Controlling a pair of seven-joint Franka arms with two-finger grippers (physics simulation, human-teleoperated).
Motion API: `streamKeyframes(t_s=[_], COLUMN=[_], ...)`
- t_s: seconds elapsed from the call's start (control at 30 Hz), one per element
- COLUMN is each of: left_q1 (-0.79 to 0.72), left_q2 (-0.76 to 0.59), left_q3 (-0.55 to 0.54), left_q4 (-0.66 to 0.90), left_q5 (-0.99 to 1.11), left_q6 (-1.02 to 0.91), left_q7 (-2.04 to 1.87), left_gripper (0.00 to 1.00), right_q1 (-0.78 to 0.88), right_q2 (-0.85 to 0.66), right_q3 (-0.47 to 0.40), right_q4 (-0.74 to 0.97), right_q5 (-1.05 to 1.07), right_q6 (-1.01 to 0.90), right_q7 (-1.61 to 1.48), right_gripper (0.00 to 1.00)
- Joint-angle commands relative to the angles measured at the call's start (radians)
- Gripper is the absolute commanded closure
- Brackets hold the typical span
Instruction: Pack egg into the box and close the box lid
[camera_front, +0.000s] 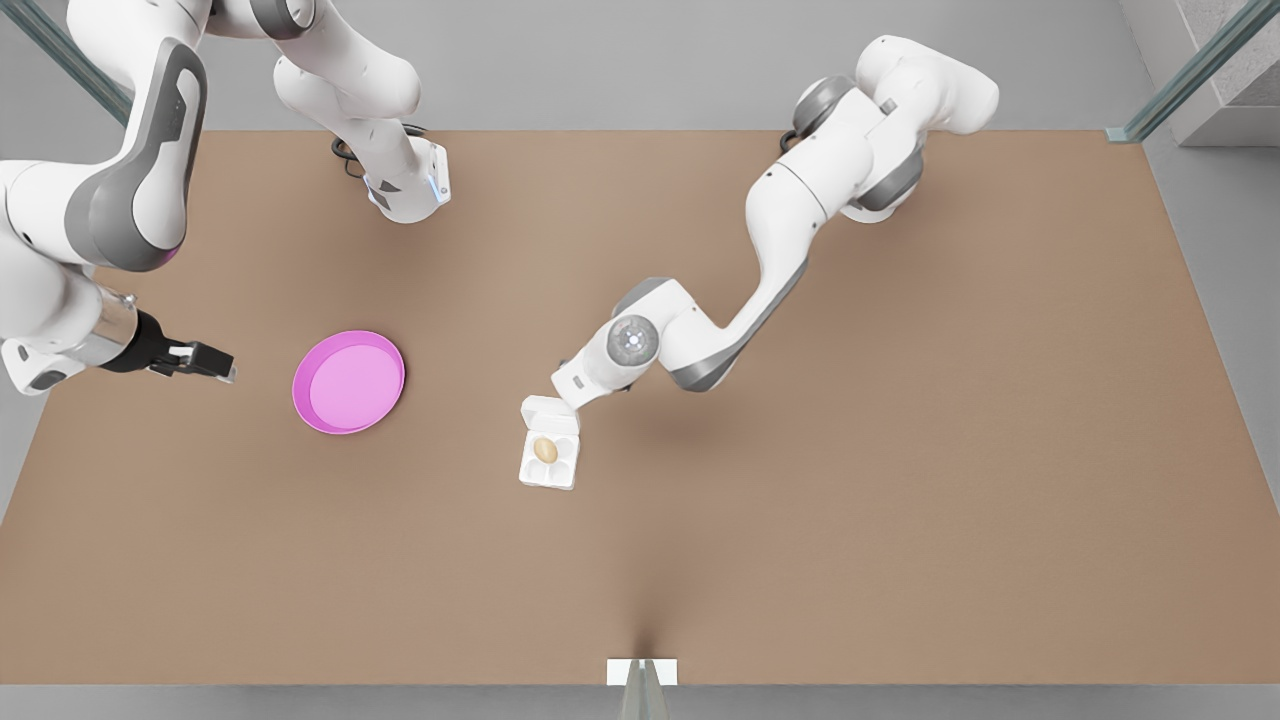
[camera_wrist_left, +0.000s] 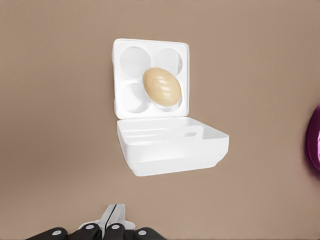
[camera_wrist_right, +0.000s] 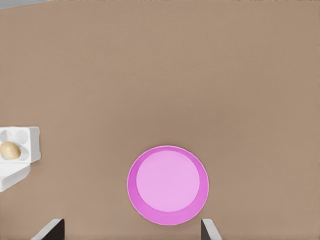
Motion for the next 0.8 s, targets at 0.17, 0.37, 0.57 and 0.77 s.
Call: streamKeyframes(t_s=[0.17, 0.37, 0.57, 0.77], left_q1=[-0.011, -0.023, -0.023, -0.031], left_q2=[0.032, 0.070, 0.078, 0.094], left_q3=[0.000, 0.000, -0.002, -0.002], left_q4=[0.000, 0.003, 0.003, 0.003], left_q5=[-0.001, -0.001, -0.007, -0.007], left_q6=[0.108, 0.235, 0.329, 0.406], left_q7=[-0.005, -0.006, -0.006, -0.005], left_gripper=[0.79, 0.79, 0.79, 0.79], right_q1=[-0.001, -0.001, -0.001, -0.003], right_q2=[0.000, 0.000, 0.000, 0.000], right_q3=[0.000, 0.000, -0.002, -0.003], right_q4=[-0.003, -0.002, -0.002, -0.003], right_q5=[0.000, 0.000, 0.000, 0.000], right_q6=[0.002, 0.002, 0.002, 0.002], right_q7=[-0.001, -0.001, 0.002, -0.001], right_gripper=[0.00, 0.00, 0.00, 0.00])
